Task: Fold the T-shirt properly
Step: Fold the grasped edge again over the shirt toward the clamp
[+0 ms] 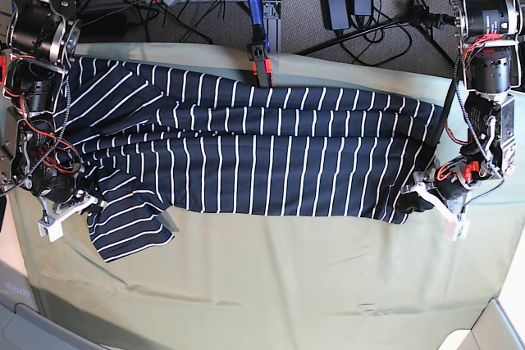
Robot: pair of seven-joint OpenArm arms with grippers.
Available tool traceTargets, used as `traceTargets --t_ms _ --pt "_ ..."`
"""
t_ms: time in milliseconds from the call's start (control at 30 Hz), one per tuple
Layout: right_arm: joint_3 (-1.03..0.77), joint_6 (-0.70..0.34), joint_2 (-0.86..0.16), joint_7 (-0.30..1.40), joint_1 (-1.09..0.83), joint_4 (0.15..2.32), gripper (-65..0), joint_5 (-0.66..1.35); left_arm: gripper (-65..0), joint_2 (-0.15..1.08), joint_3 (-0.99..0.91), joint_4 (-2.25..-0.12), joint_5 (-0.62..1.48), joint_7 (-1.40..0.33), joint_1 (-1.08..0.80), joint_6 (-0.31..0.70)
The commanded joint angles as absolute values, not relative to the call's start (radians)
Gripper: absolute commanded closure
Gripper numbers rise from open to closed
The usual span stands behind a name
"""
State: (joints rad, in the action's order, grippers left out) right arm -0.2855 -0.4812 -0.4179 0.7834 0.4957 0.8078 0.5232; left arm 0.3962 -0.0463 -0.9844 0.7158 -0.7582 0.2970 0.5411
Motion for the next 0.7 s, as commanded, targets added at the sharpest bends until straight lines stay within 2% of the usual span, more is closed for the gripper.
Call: traceTargets --t_ms 0,33,100,167,200,267,400,667 --pt "-0.287 -0.522 -0.435 0.772 0.520 0.828 0.0 0.539 -22.3 0.405 -0.048 -0.997 0.717 -0.768 0.315 0.535" --pt "-0.287 -0.522 -0.435 0.771 0.520 0.828 0.0 0.539 -20.8 0.405 -0.048 -0.997 0.717 -0.772 0.315 0.535" --pt "-0.287 -0.522 -0.435 0.771 0.520 0.828 0.0 0.540 -12.9 0.405 -0.048 -0.997 0.719 -0.783 0.315 0.551" --pt "-0.287 -0.522 -0.434 0.771 0.520 0.828 0.0 0.540 -2.0 0.405 -0.048 -0.997 0.734 -0.796 0.315 0.618" --pt "-0.287 -0.522 -0.434 0.771 0.520 0.828 0.0 0.540 0.0 0.405 -0.048 -0.997 0.745 -0.807 0.315 0.649" --pt "-0.287 -0.522 -0.435 0.772 0.520 0.828 0.0 0.539 0.0 0.405 -0.048 -0.997 0.748 -0.816 0.315 0.698" --pt "-0.287 -0.522 -0.440 0.785 0.520 0.828 0.0 0.561 0.0 0.426 -0.048 -1.003 0.827 -0.823 0.315 0.698" --pt "-0.287 -0.524 -0.499 0.881 0.515 0.843 0.0 0.669 0.0 0.500 -0.048 -1.088 1.069 -1.016 0.302 0.698"
